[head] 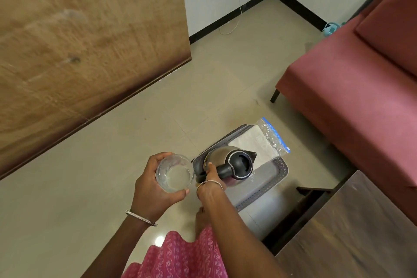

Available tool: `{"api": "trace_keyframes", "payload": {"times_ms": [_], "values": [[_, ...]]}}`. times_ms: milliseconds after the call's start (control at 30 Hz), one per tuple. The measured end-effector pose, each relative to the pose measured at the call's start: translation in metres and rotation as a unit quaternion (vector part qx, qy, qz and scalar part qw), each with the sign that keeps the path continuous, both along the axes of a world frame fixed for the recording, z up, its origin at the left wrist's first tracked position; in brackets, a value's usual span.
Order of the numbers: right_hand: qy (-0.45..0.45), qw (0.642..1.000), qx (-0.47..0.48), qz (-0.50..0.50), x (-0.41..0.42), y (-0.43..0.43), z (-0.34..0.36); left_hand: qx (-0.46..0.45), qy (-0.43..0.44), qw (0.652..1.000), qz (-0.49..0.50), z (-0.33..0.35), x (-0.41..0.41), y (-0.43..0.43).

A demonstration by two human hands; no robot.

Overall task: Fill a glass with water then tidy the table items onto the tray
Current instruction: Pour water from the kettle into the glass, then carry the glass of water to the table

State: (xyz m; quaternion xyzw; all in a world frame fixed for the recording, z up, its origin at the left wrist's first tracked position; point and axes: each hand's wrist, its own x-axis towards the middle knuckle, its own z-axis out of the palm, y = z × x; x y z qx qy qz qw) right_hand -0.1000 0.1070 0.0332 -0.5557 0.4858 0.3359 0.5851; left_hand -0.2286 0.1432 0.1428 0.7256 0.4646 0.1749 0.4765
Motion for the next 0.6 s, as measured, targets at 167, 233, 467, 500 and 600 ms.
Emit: {"api": "trace_keyframes", "payload": {"times_ms": [167, 233, 467, 500, 600], "values": [[0.058, 0.997, 0.047, 0.001, -0.005, 0.013, 0.003, 0.0, 0.002, 1.0, 0.013, -0.002, -0.01, -0.004], [0.075, 0.995, 0.071, -0.006, -0.004, 0.02, 0.007, 0.0, 0.004, 1.0, 0.012, -0.003, -0.014, -0.004], [0.099, 0.981, 0.166, 0.017, -0.001, 0.022, -0.001, -0.001, 0.0, 1.0, 0.006, -0.003, -0.015, -0.006], [0.106, 0.977, 0.182, 0.036, 0.0, 0.017, -0.003, -0.003, -0.001, 1.0, 0.004, -0.003, -0.014, -0.007], [0.12, 0.962, 0.205, 0.133, 0.004, -0.008, -0.005, -0.012, -0.003, 1.0, -0.003, 0.0, -0.011, -0.011]]}}
